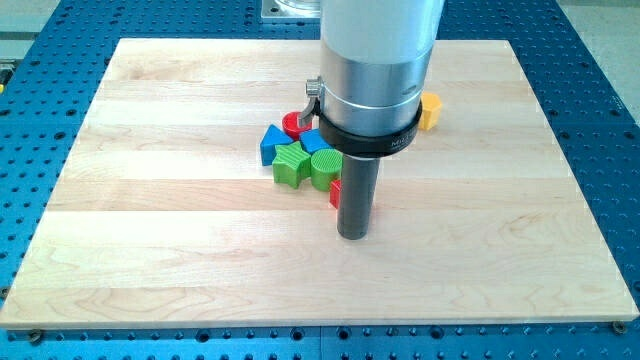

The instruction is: Move the hexagon to the top right of the red star

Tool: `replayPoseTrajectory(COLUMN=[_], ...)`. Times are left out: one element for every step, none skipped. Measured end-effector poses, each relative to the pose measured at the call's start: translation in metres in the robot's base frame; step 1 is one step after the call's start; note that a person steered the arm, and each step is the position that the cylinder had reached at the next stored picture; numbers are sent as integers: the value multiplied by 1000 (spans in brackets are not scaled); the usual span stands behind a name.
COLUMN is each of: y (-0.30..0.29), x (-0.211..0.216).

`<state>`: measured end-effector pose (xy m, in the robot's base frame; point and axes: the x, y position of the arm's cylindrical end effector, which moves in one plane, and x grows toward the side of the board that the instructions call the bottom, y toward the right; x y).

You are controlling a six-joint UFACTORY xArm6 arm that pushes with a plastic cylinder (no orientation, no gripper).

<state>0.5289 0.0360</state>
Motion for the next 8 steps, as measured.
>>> replayPoseTrajectory(y=[-60, -36, 15, 30, 29, 82, 55, 9], x=[16, 1, -29, -42, -46, -49, -73, -81])
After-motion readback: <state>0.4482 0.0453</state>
